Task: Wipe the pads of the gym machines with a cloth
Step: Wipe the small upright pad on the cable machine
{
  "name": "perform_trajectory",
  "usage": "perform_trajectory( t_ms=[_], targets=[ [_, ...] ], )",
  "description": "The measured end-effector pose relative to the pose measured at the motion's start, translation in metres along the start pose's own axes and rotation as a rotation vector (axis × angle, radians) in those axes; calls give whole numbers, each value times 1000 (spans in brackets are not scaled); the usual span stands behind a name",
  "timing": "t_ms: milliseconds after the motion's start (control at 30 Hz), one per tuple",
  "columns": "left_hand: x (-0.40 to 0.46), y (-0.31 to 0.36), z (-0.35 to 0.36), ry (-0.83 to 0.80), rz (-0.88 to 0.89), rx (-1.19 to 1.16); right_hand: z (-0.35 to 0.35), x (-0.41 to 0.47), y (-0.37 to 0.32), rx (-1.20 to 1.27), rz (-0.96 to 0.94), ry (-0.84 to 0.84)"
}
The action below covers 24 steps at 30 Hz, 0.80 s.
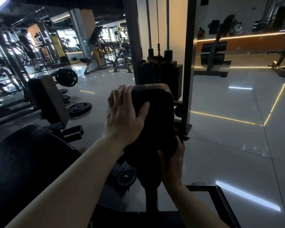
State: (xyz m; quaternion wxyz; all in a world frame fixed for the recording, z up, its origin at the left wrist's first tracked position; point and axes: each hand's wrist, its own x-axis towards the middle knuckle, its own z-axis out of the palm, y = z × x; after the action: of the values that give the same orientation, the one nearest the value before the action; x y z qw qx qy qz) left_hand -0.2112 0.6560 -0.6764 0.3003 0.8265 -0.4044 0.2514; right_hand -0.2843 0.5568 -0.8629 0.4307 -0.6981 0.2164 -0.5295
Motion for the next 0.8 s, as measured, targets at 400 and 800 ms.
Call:
perform_trajectory(
  t_ms=[400,800],
  targets=[
    [0,-2,2,52,6,-56,26,89,-104,-300,-396,363],
    [-1,-2,0,2,-6,-62,1,-5,15,-343,-347,-11]
  ],
)
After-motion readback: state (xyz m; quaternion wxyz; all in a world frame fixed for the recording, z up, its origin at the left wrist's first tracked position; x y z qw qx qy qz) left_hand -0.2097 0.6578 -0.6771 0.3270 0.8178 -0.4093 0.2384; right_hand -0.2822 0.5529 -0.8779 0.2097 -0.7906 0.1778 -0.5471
